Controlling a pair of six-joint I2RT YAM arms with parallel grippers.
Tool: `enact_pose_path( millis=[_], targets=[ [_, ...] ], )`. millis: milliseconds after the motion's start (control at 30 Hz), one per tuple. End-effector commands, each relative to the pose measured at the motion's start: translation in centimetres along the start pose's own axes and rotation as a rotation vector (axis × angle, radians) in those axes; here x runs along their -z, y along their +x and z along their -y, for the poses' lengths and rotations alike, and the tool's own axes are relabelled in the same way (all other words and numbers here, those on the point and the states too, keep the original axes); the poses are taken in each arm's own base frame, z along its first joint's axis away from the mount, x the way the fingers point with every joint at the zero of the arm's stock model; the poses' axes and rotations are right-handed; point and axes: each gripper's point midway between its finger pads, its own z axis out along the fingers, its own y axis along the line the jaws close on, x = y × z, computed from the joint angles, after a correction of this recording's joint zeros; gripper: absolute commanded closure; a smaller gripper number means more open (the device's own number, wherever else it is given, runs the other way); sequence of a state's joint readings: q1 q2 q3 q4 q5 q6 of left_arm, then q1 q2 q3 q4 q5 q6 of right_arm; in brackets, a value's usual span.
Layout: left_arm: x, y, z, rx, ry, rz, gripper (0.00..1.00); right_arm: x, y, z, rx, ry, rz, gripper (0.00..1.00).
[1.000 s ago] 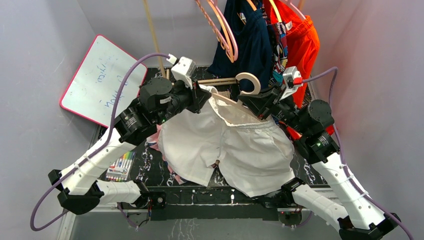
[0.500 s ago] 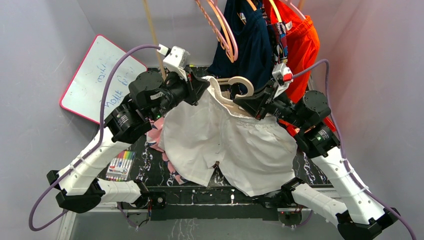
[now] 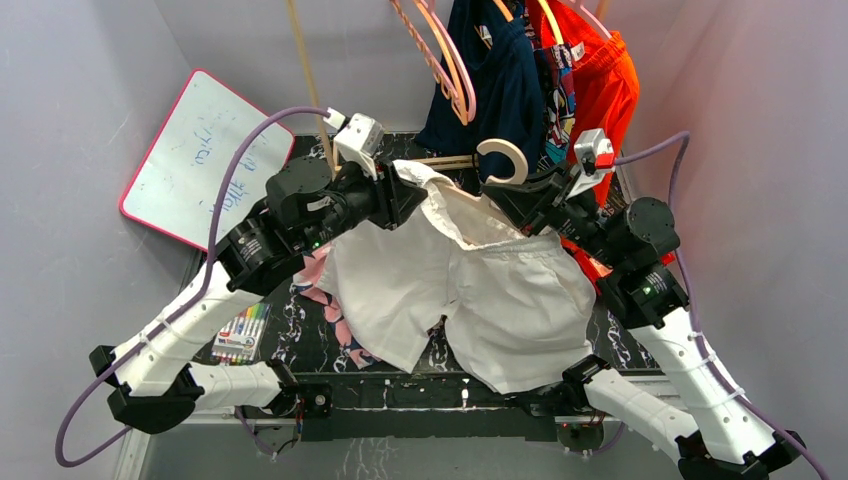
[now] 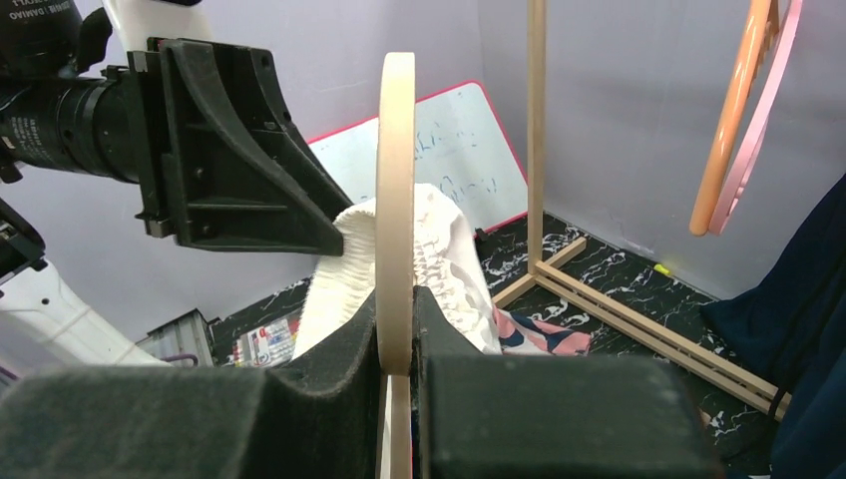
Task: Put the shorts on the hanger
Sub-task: Hang the shorts on the hanger.
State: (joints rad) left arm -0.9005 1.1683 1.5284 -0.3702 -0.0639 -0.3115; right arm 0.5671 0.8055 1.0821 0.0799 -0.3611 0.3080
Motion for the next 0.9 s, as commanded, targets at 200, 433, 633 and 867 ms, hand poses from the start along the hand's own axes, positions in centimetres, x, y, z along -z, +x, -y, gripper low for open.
enact_pose_path(
  millis=[200,433,633,867],
  targets=[
    [5.3,-4.0,-0.1,-0.081,0.0,0.123,0.14,1.3,-4.7,-2.3,0.073,-0.056,0.132,1.0],
    [10.6,-1.6,-2.7,-0.464,-0.007,0.192,0.11,5.4,-3.3,-6.1,0.122,-0.173,0.014,1.0],
    [10.8,2.0,6.9,-0.638,0.619,0.168,0.1,6.8,-3.2,-9.2,0.127,-0.335,-0.015,1.0],
    [9.8,2.5,10.4,-0.509,0.831,0.037,0.23,6.8,-2.3,-9.4,0.143,-0.367,-0.049,1.0]
  ],
)
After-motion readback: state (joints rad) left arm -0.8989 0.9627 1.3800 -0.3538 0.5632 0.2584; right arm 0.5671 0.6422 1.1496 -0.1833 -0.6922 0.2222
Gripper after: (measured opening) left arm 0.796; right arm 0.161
